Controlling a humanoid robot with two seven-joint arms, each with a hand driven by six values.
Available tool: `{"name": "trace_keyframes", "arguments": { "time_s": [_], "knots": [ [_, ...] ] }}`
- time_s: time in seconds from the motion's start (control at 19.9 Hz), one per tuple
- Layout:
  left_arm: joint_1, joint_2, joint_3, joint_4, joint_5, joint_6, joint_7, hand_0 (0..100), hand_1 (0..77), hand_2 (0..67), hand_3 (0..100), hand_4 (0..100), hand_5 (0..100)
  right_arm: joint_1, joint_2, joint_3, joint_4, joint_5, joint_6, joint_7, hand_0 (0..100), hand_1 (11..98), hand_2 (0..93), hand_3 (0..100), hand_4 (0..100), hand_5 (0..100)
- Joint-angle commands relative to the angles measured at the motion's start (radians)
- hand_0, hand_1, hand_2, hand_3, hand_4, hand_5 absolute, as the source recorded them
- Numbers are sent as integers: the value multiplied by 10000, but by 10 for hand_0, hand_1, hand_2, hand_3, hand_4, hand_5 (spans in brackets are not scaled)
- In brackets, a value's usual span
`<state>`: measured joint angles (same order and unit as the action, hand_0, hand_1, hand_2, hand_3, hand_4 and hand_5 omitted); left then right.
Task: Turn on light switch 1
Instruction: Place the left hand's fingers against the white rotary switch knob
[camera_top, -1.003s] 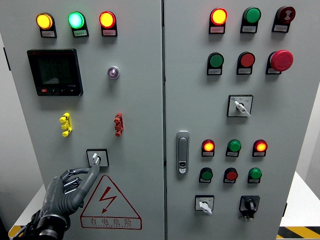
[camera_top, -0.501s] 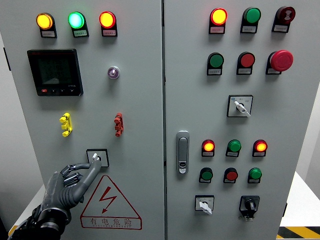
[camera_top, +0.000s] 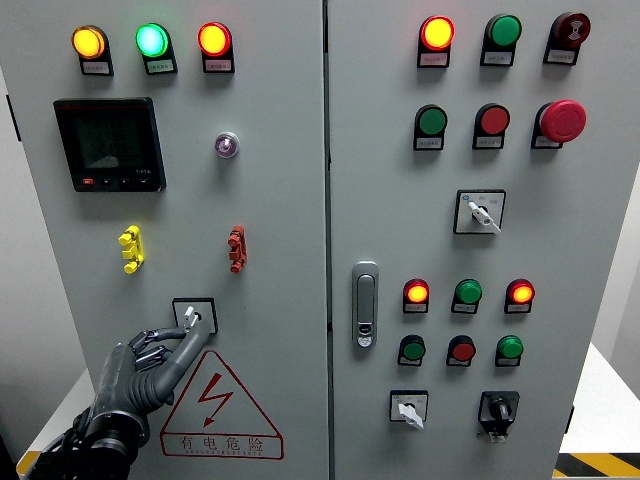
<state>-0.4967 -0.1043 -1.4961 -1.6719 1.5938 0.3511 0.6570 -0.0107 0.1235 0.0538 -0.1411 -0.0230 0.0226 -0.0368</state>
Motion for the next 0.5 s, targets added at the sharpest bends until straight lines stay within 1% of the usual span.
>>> {"name": "trace_keyframes", "arguments": {
  "time_s": [0.0,0.05,0.1,0.15,0.2,0.25,0.3,0.45],
  "knots": [
    [-34,0,20,44,0,2,163,0,628,442,903,1000,1000,-1,7,-1,0,0,4,0,0,197,0,197,194,105],
    [-34,0,81,44,0,2,240,0,628,442,903,1000,1000,-1,7,-1,0,0,4,0,0,198,0,197,194,105],
    [-34,0,97,44,0,2,241,0,627,442,903,1000,1000,-1,-8,14,0,0,4,0,0,198,0,197,194,105],
    [-49,0,97,44,0,17,256,0,621,443,903,1000,1000,-1,7,-1,0,0,-12,0,0,197,0,197,194,105],
    [-64,0,112,44,0,17,271,0,619,443,903,1000,1000,-1,7,14,0,0,4,0,0,193,0,197,194,105],
    [-79,0,112,44,0,48,287,0,616,443,903,1000,1000,-1,-8,-1,0,0,-12,0,0,193,0,197,194,105],
    [-140,0,128,44,15,63,287,0,614,443,903,1000,1000,-1,7,14,0,0,4,0,0,194,0,197,194,105],
    [-233,0,128,44,15,79,363,0,605,444,903,1000,1000,-1,7,-1,0,0,-12,0,0,196,0,197,194,105]
  ]
}}
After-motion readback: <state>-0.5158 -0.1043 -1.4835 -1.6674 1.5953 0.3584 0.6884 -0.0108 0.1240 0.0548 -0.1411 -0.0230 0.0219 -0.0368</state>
